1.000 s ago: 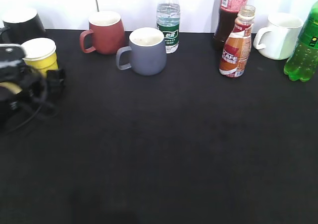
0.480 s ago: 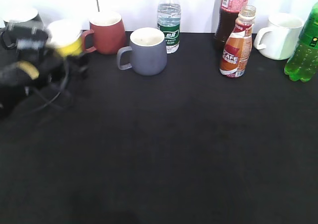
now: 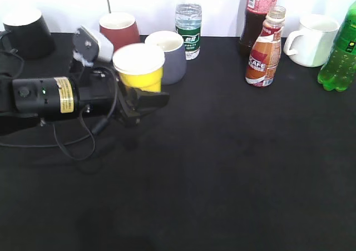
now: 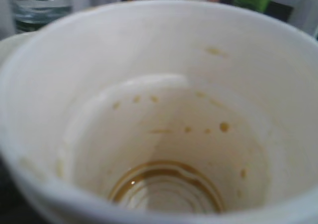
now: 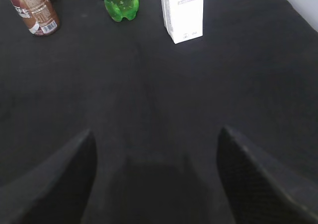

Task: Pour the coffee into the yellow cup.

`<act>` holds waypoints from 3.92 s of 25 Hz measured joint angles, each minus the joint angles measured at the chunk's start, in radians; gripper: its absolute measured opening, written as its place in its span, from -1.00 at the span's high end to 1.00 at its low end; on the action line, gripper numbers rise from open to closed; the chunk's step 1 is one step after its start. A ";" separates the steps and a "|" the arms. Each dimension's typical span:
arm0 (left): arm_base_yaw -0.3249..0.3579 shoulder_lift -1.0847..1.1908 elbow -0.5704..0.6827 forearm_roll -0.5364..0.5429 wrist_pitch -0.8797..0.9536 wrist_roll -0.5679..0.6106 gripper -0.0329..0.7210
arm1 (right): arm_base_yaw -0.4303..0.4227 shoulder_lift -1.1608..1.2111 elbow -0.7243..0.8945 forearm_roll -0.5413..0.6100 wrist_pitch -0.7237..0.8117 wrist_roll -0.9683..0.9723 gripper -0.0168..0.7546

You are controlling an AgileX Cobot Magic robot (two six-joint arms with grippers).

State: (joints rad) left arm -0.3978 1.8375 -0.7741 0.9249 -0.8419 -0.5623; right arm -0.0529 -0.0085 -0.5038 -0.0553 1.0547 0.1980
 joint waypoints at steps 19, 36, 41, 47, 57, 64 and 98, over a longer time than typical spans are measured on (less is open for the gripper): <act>0.001 0.000 0.000 0.004 -0.071 -0.001 -0.26 | 0.039 0.496 0.076 0.572 -0.854 -0.734 -0.57; 0.001 0.000 0.000 0.007 -0.071 -0.001 -0.26 | 0.429 1.879 -0.142 0.238 -1.837 -0.163 -0.71; 0.001 0.000 0.000 0.010 -0.071 -0.001 -0.26 | 0.420 2.019 -0.300 0.345 -1.835 -0.271 -0.72; 0.001 0.000 0.000 0.045 -0.071 -0.001 -0.26 | 0.383 2.115 -0.459 0.361 -1.841 -0.289 -0.59; 0.001 0.000 0.000 0.053 -0.072 -0.001 -0.26 | 0.381 2.104 -0.446 0.365 -1.851 -0.365 -0.44; -0.110 0.001 -0.072 0.150 -0.049 -0.039 -0.26 | 0.381 1.605 -0.107 0.180 -1.775 -0.525 -0.44; -0.379 0.022 -0.192 0.090 0.108 -0.076 -0.25 | 0.381 1.248 0.036 -0.063 -1.704 -1.560 -0.44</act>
State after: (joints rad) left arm -0.7764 1.8597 -0.9665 1.0148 -0.7340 -0.6386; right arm 0.3284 1.2399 -0.4679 -0.1186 -0.6495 -1.3620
